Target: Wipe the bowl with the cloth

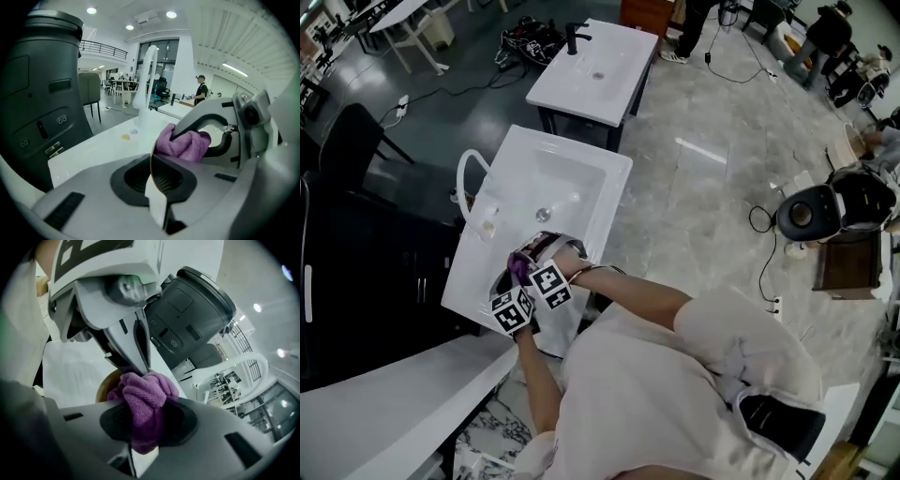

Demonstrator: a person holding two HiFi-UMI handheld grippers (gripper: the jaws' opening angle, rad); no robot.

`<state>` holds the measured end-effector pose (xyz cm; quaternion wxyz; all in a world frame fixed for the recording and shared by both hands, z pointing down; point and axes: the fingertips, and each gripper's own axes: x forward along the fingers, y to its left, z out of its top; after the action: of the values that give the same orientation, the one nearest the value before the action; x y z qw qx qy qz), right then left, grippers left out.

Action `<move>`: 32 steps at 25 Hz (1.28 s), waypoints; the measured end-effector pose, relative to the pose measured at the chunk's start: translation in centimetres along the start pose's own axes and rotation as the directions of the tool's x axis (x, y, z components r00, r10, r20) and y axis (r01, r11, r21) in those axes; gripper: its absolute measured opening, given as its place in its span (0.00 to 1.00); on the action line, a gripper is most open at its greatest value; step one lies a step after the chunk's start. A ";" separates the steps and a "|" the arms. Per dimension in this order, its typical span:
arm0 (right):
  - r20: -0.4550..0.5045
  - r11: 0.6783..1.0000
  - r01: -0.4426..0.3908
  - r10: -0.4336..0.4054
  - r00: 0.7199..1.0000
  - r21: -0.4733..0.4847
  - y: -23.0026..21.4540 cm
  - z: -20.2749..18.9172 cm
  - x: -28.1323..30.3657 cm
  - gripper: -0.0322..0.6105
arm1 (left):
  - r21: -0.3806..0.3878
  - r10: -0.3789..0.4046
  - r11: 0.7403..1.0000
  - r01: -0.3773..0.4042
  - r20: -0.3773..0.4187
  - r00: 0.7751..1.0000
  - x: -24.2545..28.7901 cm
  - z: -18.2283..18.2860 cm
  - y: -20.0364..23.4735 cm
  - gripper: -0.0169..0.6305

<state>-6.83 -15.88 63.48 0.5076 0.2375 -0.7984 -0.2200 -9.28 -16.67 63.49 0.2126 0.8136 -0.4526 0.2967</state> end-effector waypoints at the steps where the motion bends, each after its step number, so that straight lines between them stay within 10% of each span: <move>1: -0.017 1.000 -0.003 0.004 1.000 0.015 0.5 -0.2 0.0 0.19 | 0.002 0.003 1.000 -0.003 0.002 1.000 -0.2 -0.1 0.2 0.05; 13: -0.009 0.971 -0.208 0.211 0.978 0.121 9.6 -0.7 -2.4 0.19 | -0.061 0.080 0.994 -0.087 -0.118 0.990 0.6 -5.2 4.0 0.05; 22: -0.111 0.953 -0.157 0.191 0.975 0.257 8.5 -6.7 -2.5 0.19 | -0.184 -0.023 0.982 -0.038 -0.321 0.947 3.0 -11.1 5.1 0.05; 32: -0.067 0.803 -0.098 0.170 0.983 0.588 5.7 -11.3 -4.0 0.19 | -0.350 -0.095 0.935 -0.047 -0.378 0.921 3.9 -14.2 5.7 0.08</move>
<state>4.13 -10.18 68.46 0.4707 0.3366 -0.8111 0.0854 -16.70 -13.17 76.99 0.4443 0.6925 -0.4369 0.3636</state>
